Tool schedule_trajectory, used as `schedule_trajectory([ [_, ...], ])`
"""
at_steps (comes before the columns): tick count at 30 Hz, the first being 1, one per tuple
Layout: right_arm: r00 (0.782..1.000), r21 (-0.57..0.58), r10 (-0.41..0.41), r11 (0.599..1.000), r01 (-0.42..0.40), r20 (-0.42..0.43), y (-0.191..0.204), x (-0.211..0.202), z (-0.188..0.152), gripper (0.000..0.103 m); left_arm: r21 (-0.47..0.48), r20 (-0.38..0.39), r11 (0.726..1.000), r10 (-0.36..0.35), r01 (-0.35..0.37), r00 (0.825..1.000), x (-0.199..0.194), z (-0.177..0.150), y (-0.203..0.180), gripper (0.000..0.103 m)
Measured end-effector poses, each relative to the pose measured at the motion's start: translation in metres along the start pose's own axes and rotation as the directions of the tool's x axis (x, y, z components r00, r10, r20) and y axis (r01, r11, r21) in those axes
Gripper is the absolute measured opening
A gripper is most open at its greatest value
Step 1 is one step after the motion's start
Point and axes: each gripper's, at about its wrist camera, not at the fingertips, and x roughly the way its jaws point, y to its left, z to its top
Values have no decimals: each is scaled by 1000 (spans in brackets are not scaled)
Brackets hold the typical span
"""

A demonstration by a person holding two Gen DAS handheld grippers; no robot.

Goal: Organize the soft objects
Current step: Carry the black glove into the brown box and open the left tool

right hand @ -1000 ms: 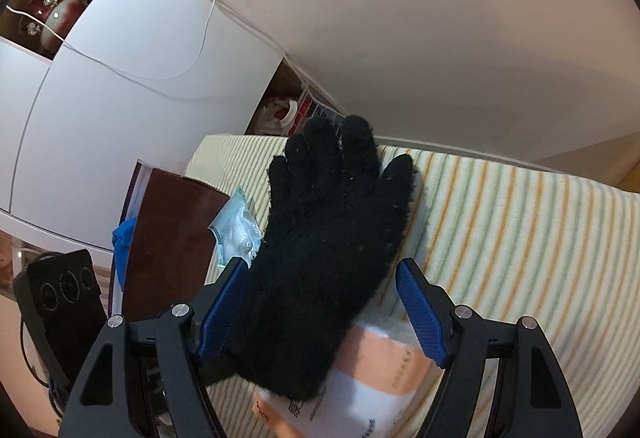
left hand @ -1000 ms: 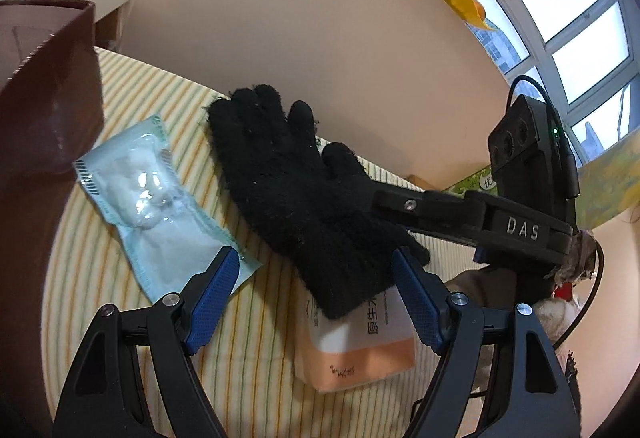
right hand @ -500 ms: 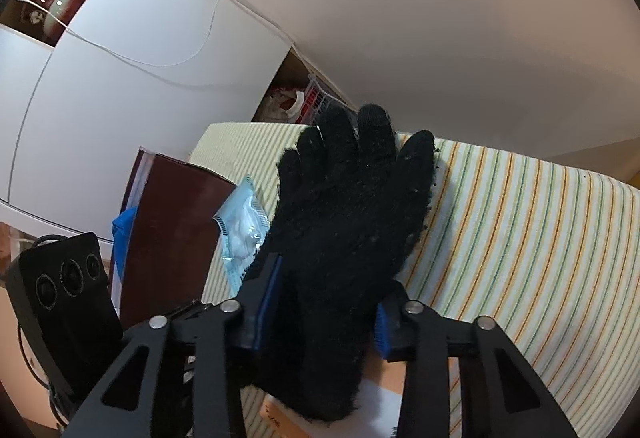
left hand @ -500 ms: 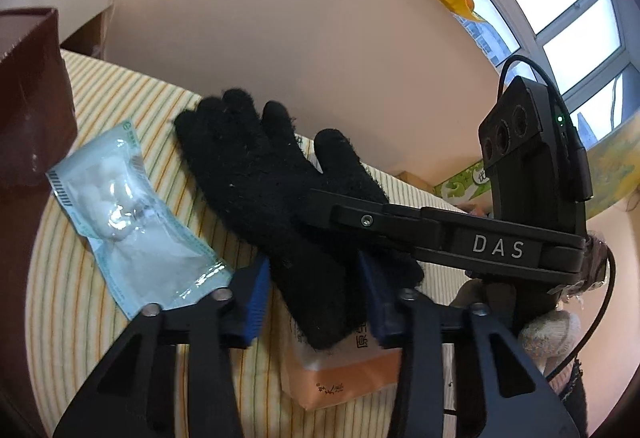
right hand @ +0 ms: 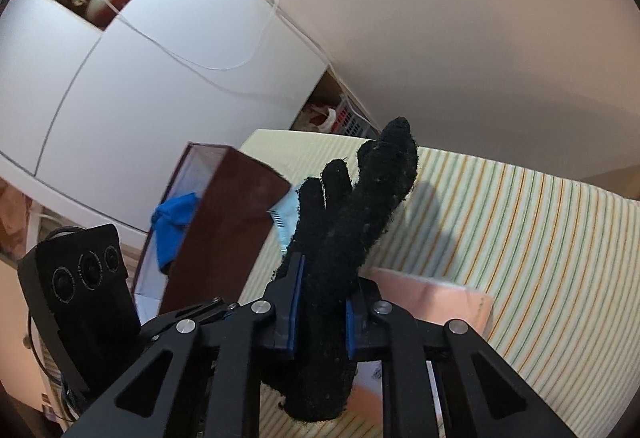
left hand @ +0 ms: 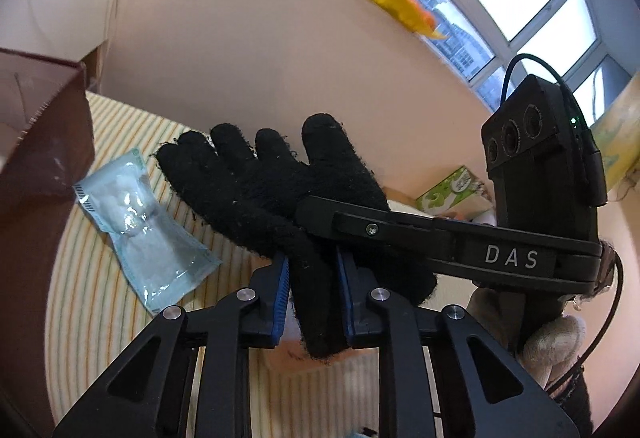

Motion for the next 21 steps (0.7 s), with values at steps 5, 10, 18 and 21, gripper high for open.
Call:
schedule_trajectory([
  [5, 999, -51, 13, 999, -11, 39, 37, -25, -12, 15, 20, 57, 1000, -25, 24, 998, -37, -7, -10, 18],
  [10, 998, -123, 37, 992, -30, 56, 83, -38, -27, 15, 60, 123, 998, -11, 3, 992, -80, -18, -18, 18],
  [18, 995, -258, 92, 963, -78, 44, 168, -20, -41, 15, 87, 221, 993, 59, -80, 974, -156, -35, 2, 18],
  [21, 993, -293, 118, 950, -105, 27, 195, -6, -43, 15, 75, 249, 990, 97, -119, 964, -178, -39, 18, 18],
])
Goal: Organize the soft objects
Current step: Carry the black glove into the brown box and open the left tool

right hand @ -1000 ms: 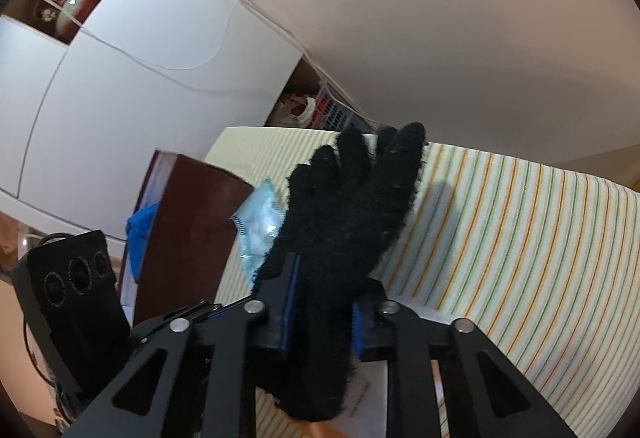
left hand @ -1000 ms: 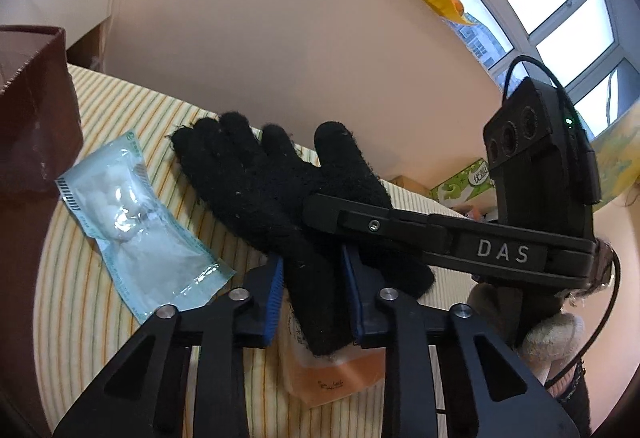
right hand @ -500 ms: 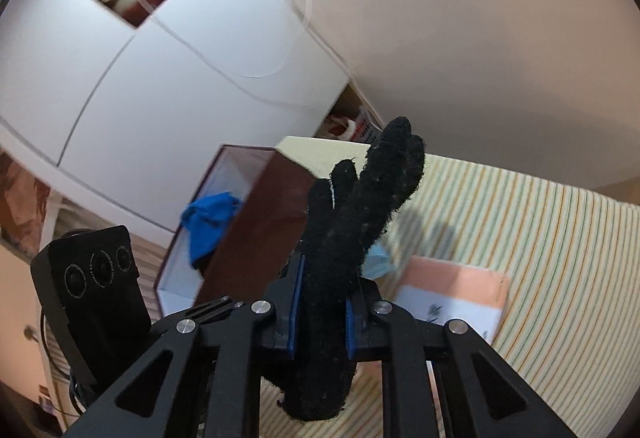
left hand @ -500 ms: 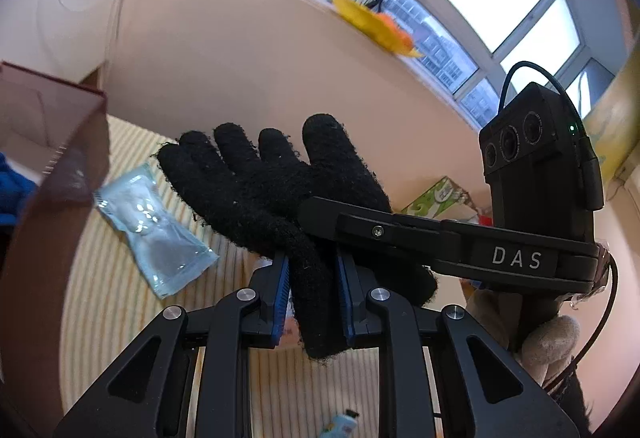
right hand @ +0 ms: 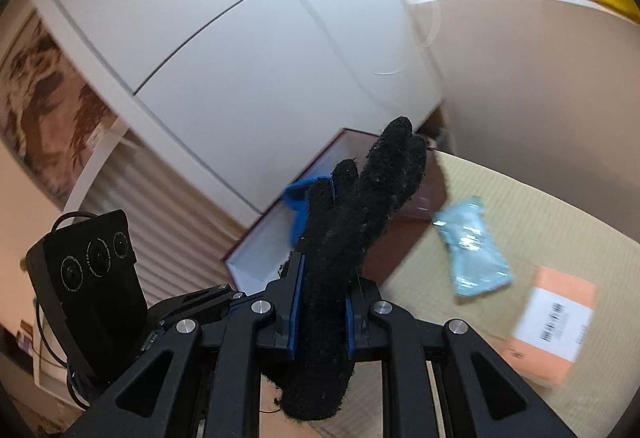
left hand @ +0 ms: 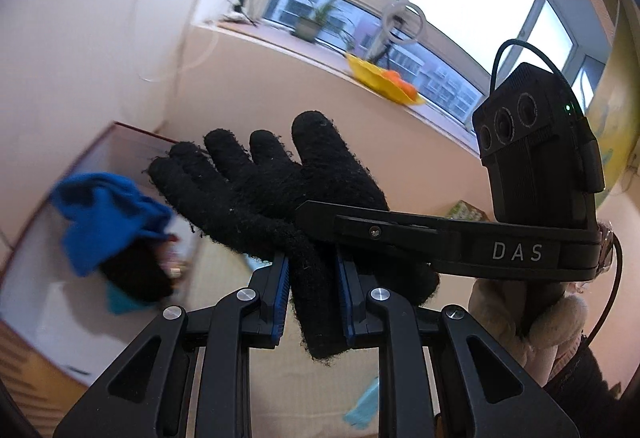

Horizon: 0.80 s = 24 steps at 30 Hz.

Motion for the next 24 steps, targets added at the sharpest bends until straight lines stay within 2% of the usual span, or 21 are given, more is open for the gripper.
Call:
schedule_trajectory([
  [8, 999, -55, 32, 998, -34, -44, 45, 56, 3, 15, -27, 14, 993, 114, -114, 993, -23, -3, 49, 18],
  [14, 996, -70, 26, 997, -32, -83, 56, 97, 4, 15, -49, -1, 984, 171, -171, 985, -24, -9, 76, 18],
  [20, 992, -64, 6, 998, -14, -125, 55, 121, 0, 15, -55, -38, 978, 197, -199, 980, -17, -17, 94, 18],
  [23, 988, -70, -26, 997, 16, -151, 52, 130, -3, 19, -47, -68, 970, 234, -237, 970, -12, -23, 98, 21],
  [24, 985, -71, -44, 997, 33, -164, 51, 132, -5, 29, -49, -76, 967, 246, -250, 966, -13, -26, 102, 22],
])
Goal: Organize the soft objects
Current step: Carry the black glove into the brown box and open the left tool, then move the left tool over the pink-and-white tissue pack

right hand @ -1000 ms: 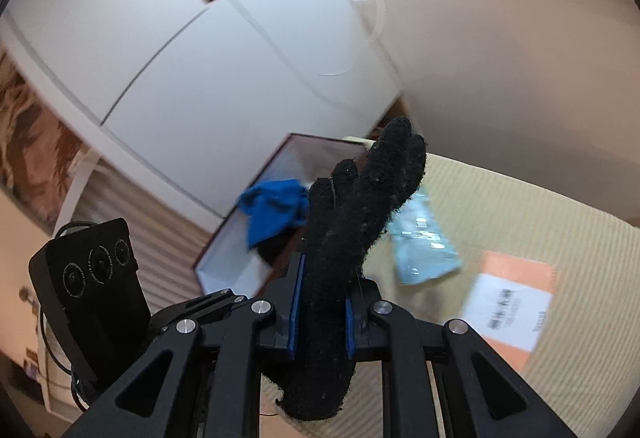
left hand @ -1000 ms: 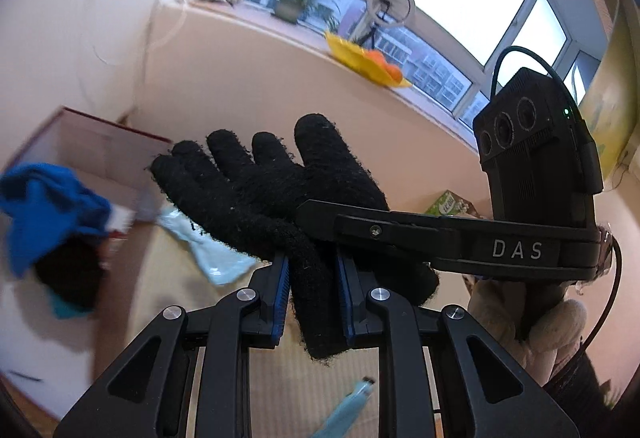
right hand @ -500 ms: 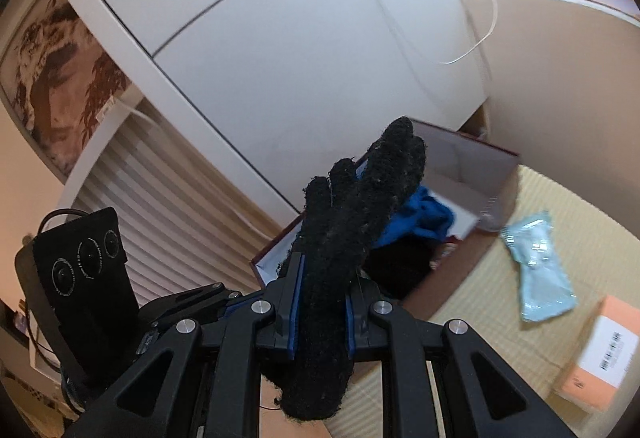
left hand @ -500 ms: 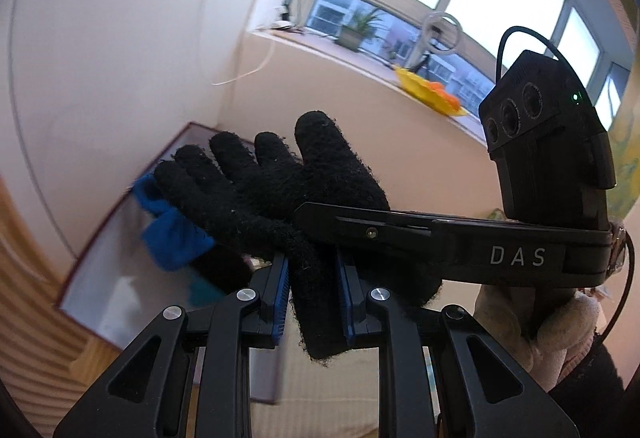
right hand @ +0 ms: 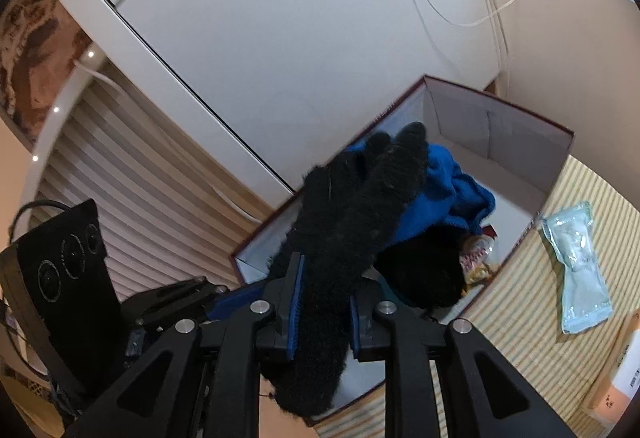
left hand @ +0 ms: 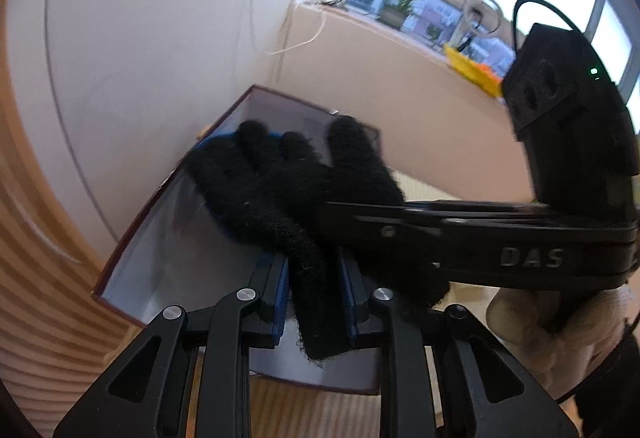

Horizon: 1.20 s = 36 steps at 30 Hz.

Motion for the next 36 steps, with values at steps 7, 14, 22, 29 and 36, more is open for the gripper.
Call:
schedule_trajectory([
  [7, 997, -1, -81, 997, 81, 1, -15, -10, -8, 62, -33, 23, 995, 97, -96, 995, -7, -4, 16, 58],
  [14, 995, 32, -96, 995, 95, 35, -39, -38, -17, 66, -39, 63, 992, 124, -122, 990, -16, 0, 15, 66],
  [22, 986, 84, -143, 987, 137, 81, -78, -87, -37, 66, 0, 83, 998, 70, -70, 994, -17, -5, -13, 68],
  [29, 971, 173, -213, 966, 192, 112, -127, -136, -62, 66, 69, 50, 997, -21, 18, 999, -3, -13, -54, 71],
  [36, 955, 298, -277, 925, 236, 103, -187, -171, -99, 66, 134, -17, 986, -102, 103, 995, 22, -24, -99, 71],
])
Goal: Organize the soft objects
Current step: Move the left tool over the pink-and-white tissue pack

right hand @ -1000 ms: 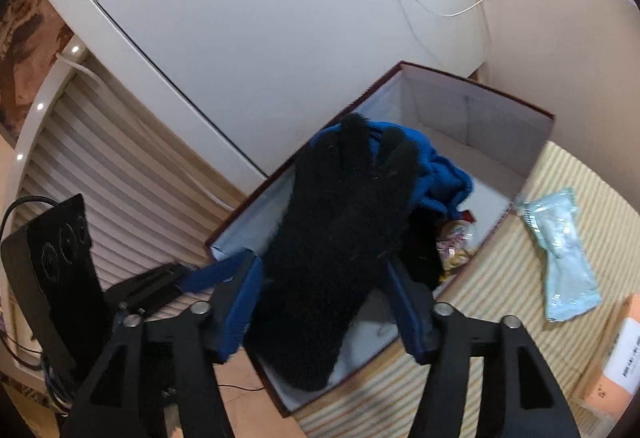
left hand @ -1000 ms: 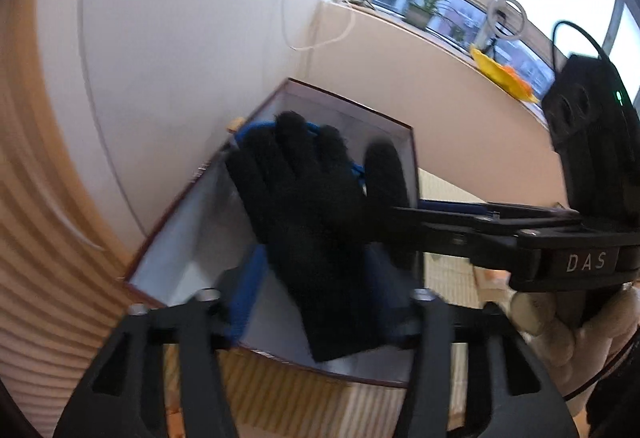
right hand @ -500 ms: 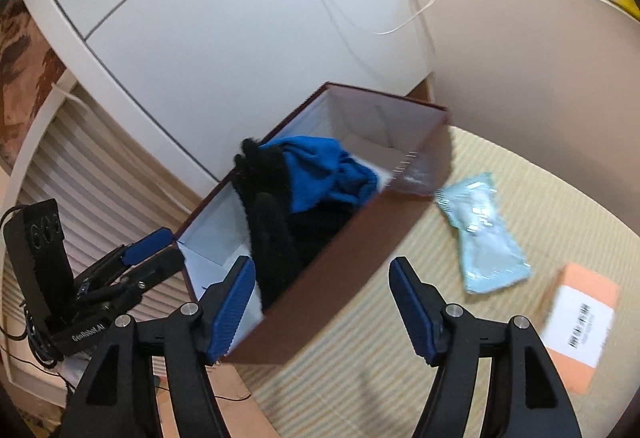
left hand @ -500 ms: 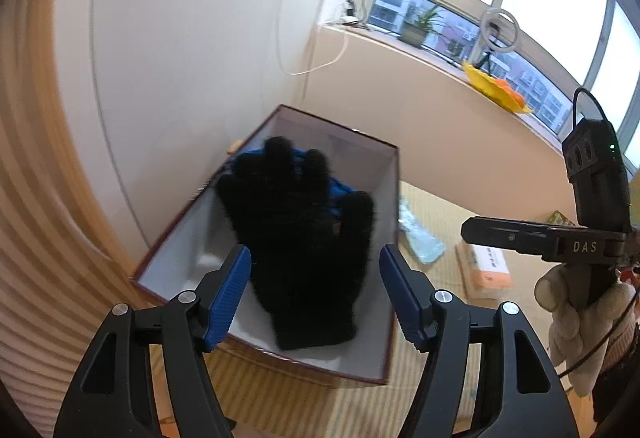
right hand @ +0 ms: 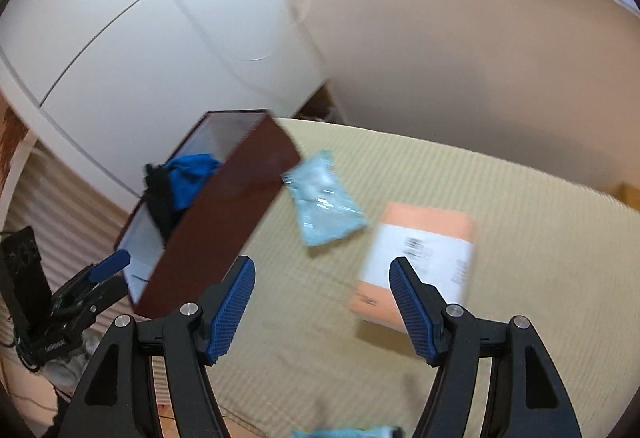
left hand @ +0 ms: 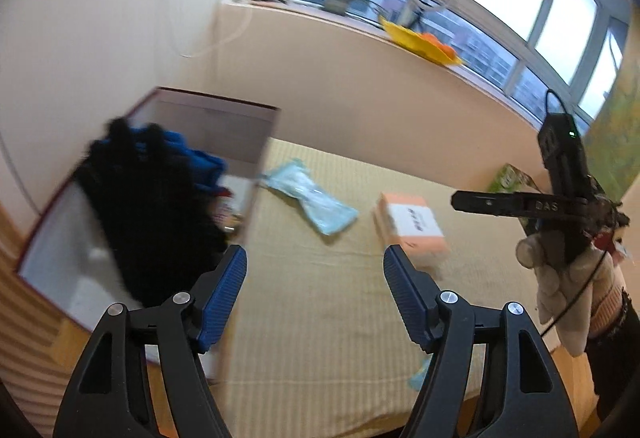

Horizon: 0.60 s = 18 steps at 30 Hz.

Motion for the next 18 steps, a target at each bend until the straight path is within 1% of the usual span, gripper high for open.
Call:
schedule_trajectory([
  [3, 1000, 35, -18, 999, 18, -11, -22, -1, -8, 66, 13, -32, 999, -37, 38, 999, 14, -3, -16, 72],
  [7, 999, 72, -35, 997, 38, -40, -45, 5, -18, 66, 41, -83, 995, -84, 88, 993, 38, -6, -39, 72],
  [12, 998, 114, -16, 993, 24, -66, -61, 14, -24, 66, 37, -142, 990, -132, 139, 981, 68, -9, -61, 72],
  [15, 997, 127, -4, 992, 15, -82, -66, 21, -25, 66, 39, -173, 987, -145, 154, 974, 85, -9, -71, 72],
  [18, 995, 147, 13, 989, 1, -97, -70, 29, -25, 66, 29, -214, 983, -171, 182, 962, 104, -8, -81, 72],
])
